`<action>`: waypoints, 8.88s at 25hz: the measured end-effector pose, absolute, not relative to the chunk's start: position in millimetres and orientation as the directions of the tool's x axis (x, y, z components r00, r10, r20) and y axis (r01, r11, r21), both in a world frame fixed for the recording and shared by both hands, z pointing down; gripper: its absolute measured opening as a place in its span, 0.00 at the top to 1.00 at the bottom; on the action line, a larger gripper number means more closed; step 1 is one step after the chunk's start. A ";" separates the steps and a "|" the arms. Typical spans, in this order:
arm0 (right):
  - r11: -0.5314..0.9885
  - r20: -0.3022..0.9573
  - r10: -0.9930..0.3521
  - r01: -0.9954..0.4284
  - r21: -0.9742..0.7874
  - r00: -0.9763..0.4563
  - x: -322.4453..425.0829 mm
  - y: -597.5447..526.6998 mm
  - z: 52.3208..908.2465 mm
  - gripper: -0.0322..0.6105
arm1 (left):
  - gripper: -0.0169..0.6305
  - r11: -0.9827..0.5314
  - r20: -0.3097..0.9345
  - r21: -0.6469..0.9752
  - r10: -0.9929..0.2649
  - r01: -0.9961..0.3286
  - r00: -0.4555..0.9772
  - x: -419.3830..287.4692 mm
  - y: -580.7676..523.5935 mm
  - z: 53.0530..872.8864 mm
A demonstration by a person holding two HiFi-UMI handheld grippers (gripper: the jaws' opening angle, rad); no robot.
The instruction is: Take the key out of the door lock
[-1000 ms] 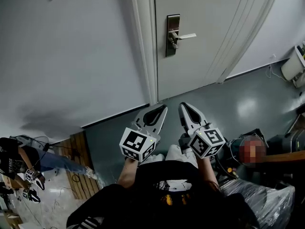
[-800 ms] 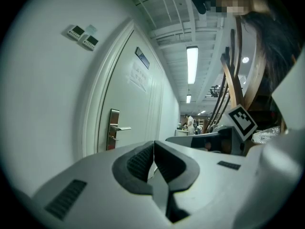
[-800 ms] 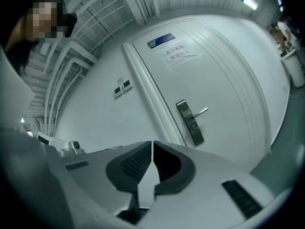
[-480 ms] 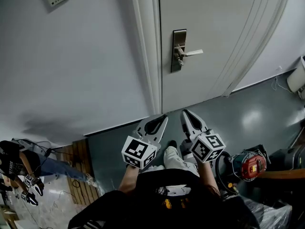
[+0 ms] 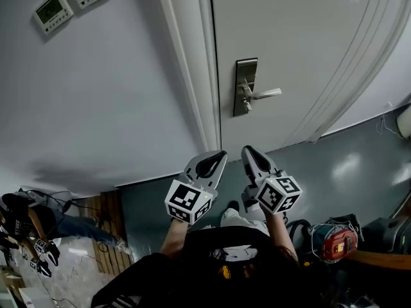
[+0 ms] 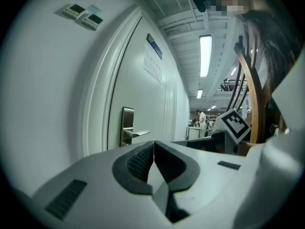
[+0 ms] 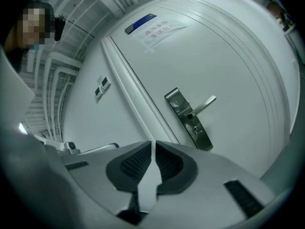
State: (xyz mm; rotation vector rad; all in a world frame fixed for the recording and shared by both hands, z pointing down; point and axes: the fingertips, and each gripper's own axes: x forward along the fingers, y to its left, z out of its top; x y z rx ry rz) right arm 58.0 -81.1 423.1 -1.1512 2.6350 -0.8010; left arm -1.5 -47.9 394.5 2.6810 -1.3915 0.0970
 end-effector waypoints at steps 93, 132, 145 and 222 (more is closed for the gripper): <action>0.038 0.027 -0.923 -0.162 -0.986 -0.383 72.1 -294.3 528.8 0.92 | 0.96 -0.769 0.171 0.107 -0.610 -0.630 0.774 -33.9 -188.4 418.6; -0.021 0.063 -0.919 -0.111 -0.994 -0.388 72.5 -289.9 528.7 0.92 | 0.96 -0.848 0.148 0.128 -0.497 -0.515 0.855 -48.7 -204.2 427.1; 0.000 0.016 -0.923 -0.042 -0.999 -0.385 80.2 -275.1 528.3 0.92 | 0.96 -0.835 0.151 0.134 -0.515 -0.533 0.844 -61.2 -207.4 426.3; 0.322 -0.088 -0.716 -0.216 -0.922 -0.692 175.0 50.7 467.4 0.92 | 0.96 -0.573 0.257 0.111 -0.772 -0.812 0.581 73.0 76.0 454.7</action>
